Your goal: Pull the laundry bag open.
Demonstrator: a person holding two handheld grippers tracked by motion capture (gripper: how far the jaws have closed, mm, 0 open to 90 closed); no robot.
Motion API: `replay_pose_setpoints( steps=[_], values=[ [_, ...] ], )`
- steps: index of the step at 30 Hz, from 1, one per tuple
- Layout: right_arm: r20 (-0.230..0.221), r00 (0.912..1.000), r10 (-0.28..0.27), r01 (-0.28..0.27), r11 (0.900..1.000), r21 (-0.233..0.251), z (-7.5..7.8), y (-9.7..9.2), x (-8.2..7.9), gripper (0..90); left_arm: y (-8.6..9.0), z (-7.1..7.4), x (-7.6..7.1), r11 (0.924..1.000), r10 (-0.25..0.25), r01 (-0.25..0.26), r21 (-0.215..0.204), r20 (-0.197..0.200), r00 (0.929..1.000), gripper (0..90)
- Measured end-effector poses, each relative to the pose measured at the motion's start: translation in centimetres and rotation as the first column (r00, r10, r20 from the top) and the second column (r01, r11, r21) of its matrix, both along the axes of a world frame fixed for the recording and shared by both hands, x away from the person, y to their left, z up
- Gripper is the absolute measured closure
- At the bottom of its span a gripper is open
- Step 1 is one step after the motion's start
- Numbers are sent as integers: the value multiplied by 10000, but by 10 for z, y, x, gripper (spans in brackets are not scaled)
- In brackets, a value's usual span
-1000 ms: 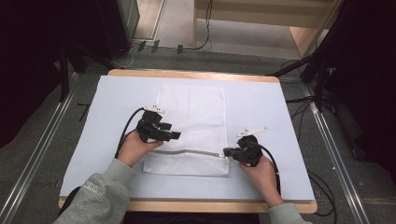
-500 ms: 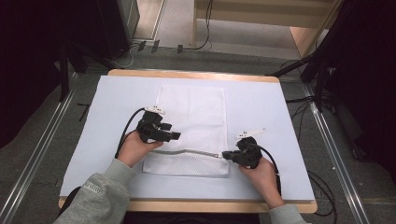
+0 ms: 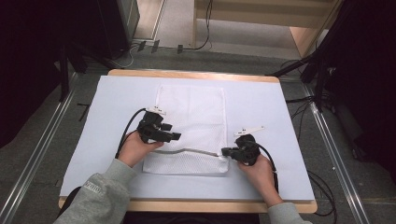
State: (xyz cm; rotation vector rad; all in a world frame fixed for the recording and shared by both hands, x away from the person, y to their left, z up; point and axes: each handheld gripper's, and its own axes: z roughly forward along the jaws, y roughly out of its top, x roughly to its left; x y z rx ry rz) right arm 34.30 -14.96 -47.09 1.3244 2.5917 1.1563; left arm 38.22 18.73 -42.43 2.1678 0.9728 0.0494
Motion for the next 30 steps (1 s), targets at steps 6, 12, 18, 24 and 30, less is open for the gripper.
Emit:
replay_pose_setpoints(
  steps=[6,12,18,24,30],
  values=[
    [121,9999,-11,11,10000,51,-1,3,3,900,-1,-1,0,10000,-26,26,14,2,10000,389],
    [417,9991,-35,31,9999,97,2,4,4,900,-1,-1,0,10000,-6,6,8,-9,10000,389],
    [130,9995,304,-305,9995,57,0,4,3,900,-1,0,-1,10000,-18,18,10,15,10000,389],
    [-208,9969,765,-763,9970,125,0,6,-6,900,-2,0,-1,10000,-42,42,-56,-3,10000,399],
    [11,9961,883,-883,9959,211,3,13,-9,900,-5,1,-3,9997,-222,222,-41,27,9997,406]
  ],
)
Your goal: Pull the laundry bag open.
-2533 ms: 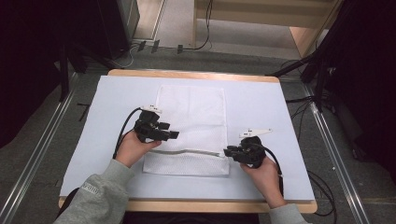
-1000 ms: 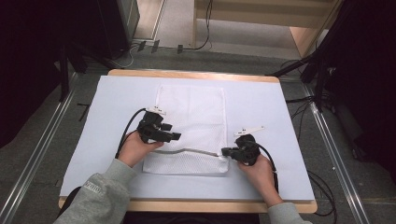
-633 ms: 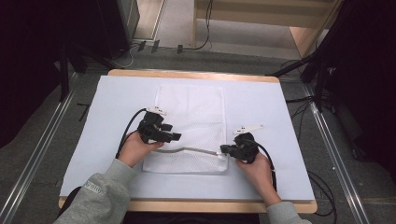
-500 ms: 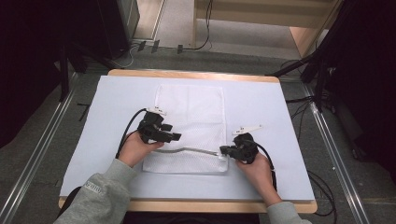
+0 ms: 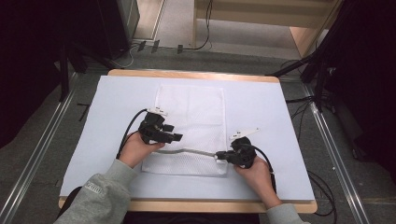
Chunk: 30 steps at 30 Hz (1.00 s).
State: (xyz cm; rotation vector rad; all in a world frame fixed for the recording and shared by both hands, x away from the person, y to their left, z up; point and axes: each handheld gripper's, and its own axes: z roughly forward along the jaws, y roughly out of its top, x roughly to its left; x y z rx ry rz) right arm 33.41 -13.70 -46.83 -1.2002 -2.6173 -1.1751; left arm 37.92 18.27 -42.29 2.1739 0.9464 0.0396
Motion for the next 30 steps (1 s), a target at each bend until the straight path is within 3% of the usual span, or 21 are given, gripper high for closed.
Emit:
replay_pose_setpoints(
  steps=[10,19,26,29,30],
  values=[
    [792,9968,118,-114,9999,-56,9,6,-3,900,-10,2,-5,9993,-301,302,-212,57,9995,430],
    [681,9975,-186,208,9993,-314,6,-5,-4,900,-33,2,-12,9944,-991,991,-374,19,9951,474],
    [673,9973,-299,339,9976,-596,0,-6,-3,900,-53,1,-18,9821,-1744,1754,-683,210,9845,597],
    [751,9967,-318,363,9976,-587,-1,-6,-4,900,-62,0,-20,9797,-1907,1905,-628,37,9816,629],
    [888,9956,-310,369,9971,-659,-1,-6,-5,900,-66,-1,-19,9799,-1939,1926,-527,-195,9808,634]
  ],
)
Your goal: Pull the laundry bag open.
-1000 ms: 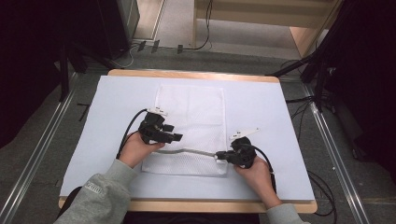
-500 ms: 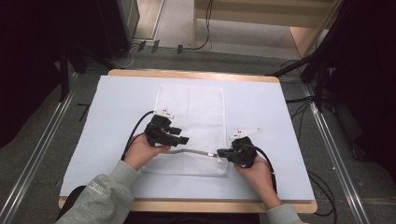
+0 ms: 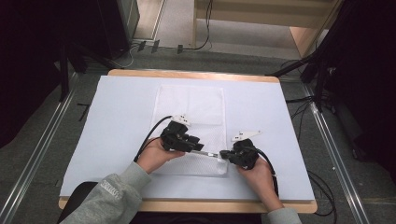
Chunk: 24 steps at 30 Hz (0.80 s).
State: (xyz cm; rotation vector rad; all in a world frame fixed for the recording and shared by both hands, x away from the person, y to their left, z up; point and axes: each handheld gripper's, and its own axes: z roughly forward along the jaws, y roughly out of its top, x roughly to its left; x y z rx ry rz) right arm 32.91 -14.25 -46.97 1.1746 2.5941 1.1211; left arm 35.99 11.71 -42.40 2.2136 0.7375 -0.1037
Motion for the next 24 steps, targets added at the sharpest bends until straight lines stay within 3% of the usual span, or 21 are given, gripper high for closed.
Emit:
replay_pose_setpoints(
  steps=[4,10,14,24],
  values=[
    [59,10000,-52,52,10000,-24,0,0,-1,900,-10,-5,0,9999,23,-19,122,-354,9994,672],
    [207,9998,-26,28,10000,-71,-1,1,-3,900,-22,-15,-1,9995,-123,139,282,-544,9984,777],
    [203,9998,-90,92,9999,-94,-1,1,-3,900,-26,-22,2,9998,-92,106,171,-812,9967,807],
    [244,9997,15,-13,10000,-92,-1,1,-2,900,-36,-36,2,9988,-92,128,466,-772,9970,809]
  ],
)
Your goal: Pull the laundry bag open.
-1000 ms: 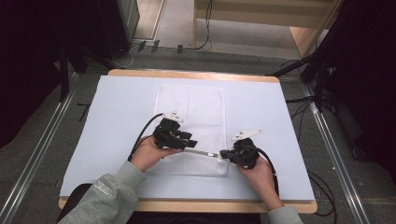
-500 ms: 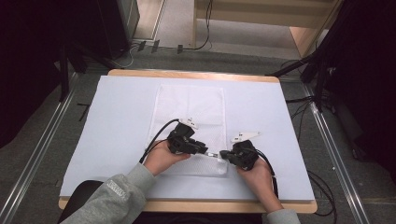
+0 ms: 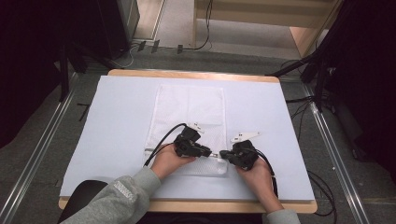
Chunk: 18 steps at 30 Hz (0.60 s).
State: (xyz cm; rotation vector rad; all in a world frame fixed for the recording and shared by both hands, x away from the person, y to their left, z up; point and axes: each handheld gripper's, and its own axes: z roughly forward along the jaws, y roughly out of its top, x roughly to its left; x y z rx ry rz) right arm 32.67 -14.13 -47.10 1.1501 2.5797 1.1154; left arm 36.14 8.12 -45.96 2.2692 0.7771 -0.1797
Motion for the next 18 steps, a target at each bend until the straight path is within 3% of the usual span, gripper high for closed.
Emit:
replay_pose_setpoints(
  steps=[14,18],
  values=[
    [-98,10000,0,1,10000,96,0,-1,0,900,-8,-7,-5,9996,-296,296,-33,-95,9995,823],
    [-102,9999,-10,11,9999,107,0,-1,1,900,-10,-10,-6,9994,-220,219,-261,-37,9998,811]
  ],
)
